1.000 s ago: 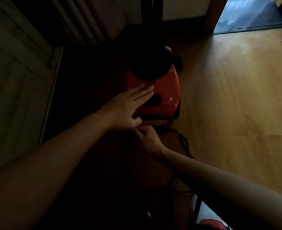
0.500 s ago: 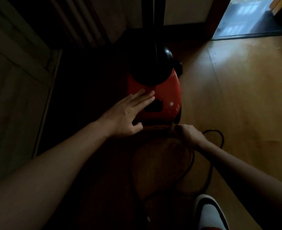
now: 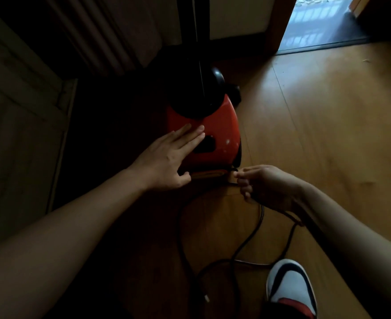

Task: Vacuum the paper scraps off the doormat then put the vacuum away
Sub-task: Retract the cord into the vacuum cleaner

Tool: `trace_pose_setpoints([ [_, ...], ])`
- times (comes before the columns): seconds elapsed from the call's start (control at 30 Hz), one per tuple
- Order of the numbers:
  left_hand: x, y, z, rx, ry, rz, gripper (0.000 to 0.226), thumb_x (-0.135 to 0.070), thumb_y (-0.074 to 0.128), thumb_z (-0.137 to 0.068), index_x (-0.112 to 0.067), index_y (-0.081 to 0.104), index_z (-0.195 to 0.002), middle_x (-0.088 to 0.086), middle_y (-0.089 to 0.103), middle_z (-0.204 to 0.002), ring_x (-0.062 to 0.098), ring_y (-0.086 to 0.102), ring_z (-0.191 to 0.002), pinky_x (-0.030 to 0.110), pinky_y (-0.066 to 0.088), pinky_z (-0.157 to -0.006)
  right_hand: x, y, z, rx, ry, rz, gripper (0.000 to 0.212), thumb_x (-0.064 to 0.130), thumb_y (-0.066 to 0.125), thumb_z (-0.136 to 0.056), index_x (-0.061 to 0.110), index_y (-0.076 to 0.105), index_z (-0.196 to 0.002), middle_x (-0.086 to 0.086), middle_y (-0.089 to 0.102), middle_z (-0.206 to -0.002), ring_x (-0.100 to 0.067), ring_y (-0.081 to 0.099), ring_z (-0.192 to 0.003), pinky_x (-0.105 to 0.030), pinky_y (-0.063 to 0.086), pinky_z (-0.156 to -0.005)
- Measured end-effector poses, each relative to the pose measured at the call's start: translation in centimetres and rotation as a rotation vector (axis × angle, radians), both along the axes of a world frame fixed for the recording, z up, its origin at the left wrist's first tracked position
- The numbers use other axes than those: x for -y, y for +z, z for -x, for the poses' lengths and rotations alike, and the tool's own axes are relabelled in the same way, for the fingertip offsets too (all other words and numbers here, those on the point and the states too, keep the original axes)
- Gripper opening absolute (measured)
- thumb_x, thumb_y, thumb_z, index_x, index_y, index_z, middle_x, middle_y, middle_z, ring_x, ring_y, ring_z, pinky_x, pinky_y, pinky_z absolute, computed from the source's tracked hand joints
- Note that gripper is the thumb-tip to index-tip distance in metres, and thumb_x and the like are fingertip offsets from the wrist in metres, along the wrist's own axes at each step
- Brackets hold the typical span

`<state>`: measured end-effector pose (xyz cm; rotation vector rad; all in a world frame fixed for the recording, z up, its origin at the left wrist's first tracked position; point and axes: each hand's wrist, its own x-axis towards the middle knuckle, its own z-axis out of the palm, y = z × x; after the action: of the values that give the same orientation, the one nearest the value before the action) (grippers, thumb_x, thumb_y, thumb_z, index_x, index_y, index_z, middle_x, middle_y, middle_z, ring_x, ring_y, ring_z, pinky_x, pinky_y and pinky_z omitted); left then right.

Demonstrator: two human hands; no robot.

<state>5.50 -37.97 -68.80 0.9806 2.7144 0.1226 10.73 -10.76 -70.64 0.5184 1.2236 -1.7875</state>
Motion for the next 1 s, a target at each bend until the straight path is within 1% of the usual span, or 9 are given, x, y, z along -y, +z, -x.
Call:
trace_pose_setpoints([
  [0.1, -0.1, 0.2, -0.2, -0.033, -0.003, 0.038, 0.098, -0.052, 0.057, -0.085, -0.026, -0.004, -0.158, -0.013, -0.014, -0.164, 0.009, -0.013, -0.151, 0.036, 0.0, -0.123, 1.0, 1.2, -1.3, -0.017, 0.0, 0.087, 0.021, 0.022, 0.039, -0.108, 0.012, 0.057, -0.114, 0.001, 0.045, -0.071, -0.011, 0.041, -0.056, -0.023, 0.04, -0.05],
  [0.2, 0.1, 0.7, 0.1, -0.02, -0.016, 0.055, 0.095, -0.053, 0.054, -0.087, -0.028, -0.005, -0.157, -0.014, -0.013, -0.164, 0.009, -0.014, -0.151, 0.038, -0.002, -0.124, 3.1, 1.8, -2.2, -0.001, -0.224, 0.098, 0.032, 0.024, 0.043, -0.107, 0.006, 0.061, -0.127, 0.003, 0.043, -0.065, -0.009, 0.043, -0.052, -0.022, 0.043, -0.047],
  [0.27, 0.0, 0.9, 0.2, 0.023, 0.006, 0.012, 0.088, -0.051, 0.05, -0.089, -0.029, -0.001, -0.158, -0.015, -0.011, -0.164, 0.007, -0.013, -0.15, 0.036, -0.001, -0.124, 5.2, 1.6, -3.3, 0.029, -0.397, 0.171, 0.032, 0.024, 0.045, -0.107, 0.01, 0.062, -0.13, 0.002, 0.044, -0.064, -0.009, 0.046, -0.051, -0.023, 0.048, -0.047],
  [0.33, -0.1, 1.0, 0.3, 0.062, 0.028, -0.027, 0.081, -0.05, 0.041, -0.09, -0.03, 0.002, -0.158, -0.017, -0.008, -0.164, 0.004, -0.013, -0.15, 0.037, 0.001, -0.124, 7.1, 1.1, -4.3, 0.078, -0.496, 0.303, 0.032, 0.025, 0.045, -0.107, 0.016, 0.061, -0.132, 0.004, 0.043, -0.062, -0.006, 0.041, -0.045, -0.019, 0.043, -0.039],
  [0.43, -0.2, 1.0, 0.4, 0.11, 0.042, -0.07, 0.082, -0.054, 0.025, -0.082, -0.03, 0.005, -0.158, -0.018, -0.006, -0.164, 0.003, -0.012, -0.15, 0.037, 0.001, -0.124, 9.0, 0.6, -5.4, 0.096, -0.49, 0.429, 0.035, 0.027, 0.04, -0.107, 0.022, 0.057, -0.138, 0.004, 0.041, -0.061, -0.004, 0.033, -0.04, -0.016, 0.029, -0.032],
  [0.67, -0.4, 1.0, 0.6, 0.162, 0.066, -0.106, 0.079, -0.037, 0.034, -0.084, -0.03, 0.008, -0.158, -0.018, -0.005, -0.164, 0.002, -0.012, -0.149, 0.036, -0.002, -0.123, 14.3, -1.9, -3.1, -0.075, -0.218, 0.22, 0.036, 0.038, 0.037, -0.109, 0.014, 0.054, -0.128, 0.001, 0.055, -0.07, -0.01, 0.044, -0.049, -0.019, 0.031, -0.04],
  [0.9, 0.3, 1.3, 0.7, 0.194, 0.063, -0.134, 0.081, -0.028, 0.037, -0.082, -0.029, 0.008, -0.158, -0.017, -0.004, -0.164, 0.0, -0.015, -0.149, 0.031, -0.008, -0.12, 14.6, -8.5, -1.1, -0.262, -0.007, -0.242, 0.041, 0.041, 0.048, -0.105, 0.005, 0.064, -0.092, -0.008, 0.056, -0.066, -0.013, 0.051, -0.042, -0.025, 0.036, -0.039],
  [0.97, 0.6, 1.2, 0.9, 0.198, 0.054, -0.147, 0.081, -0.025, 0.039, -0.083, -0.029, 0.009, -0.158, -0.016, -0.002, -0.165, 0.0, -0.013, -0.149, 0.03, -0.007, -0.12, 12.7, -9.3, -0.5, -0.335, 0.073, -0.292, 0.03, 0.035, 0.053, -0.104, 0.008, 0.064, -0.098, -0.007, 0.061, -0.076, -0.014, 0.057, -0.053, -0.027, 0.046, -0.047],
  [1.0, 0.7, 1.2, 1.0, 0.204, 0.054, -0.152, 0.081, -0.024, 0.04, -0.083, -0.029, 0.009, -0.158, -0.016, -0.001, -0.165, 0.001, -0.013, -0.149, 0.03, -0.007, -0.12, 11.5, -9.5, -0.1, -0.386, 0.126, -0.348, 0.022, 0.031, 0.054, -0.103, 0.011, 0.064, -0.107, -0.007, 0.066, -0.089, -0.015, 0.064, -0.066, -0.03, 0.054, -0.058],
])
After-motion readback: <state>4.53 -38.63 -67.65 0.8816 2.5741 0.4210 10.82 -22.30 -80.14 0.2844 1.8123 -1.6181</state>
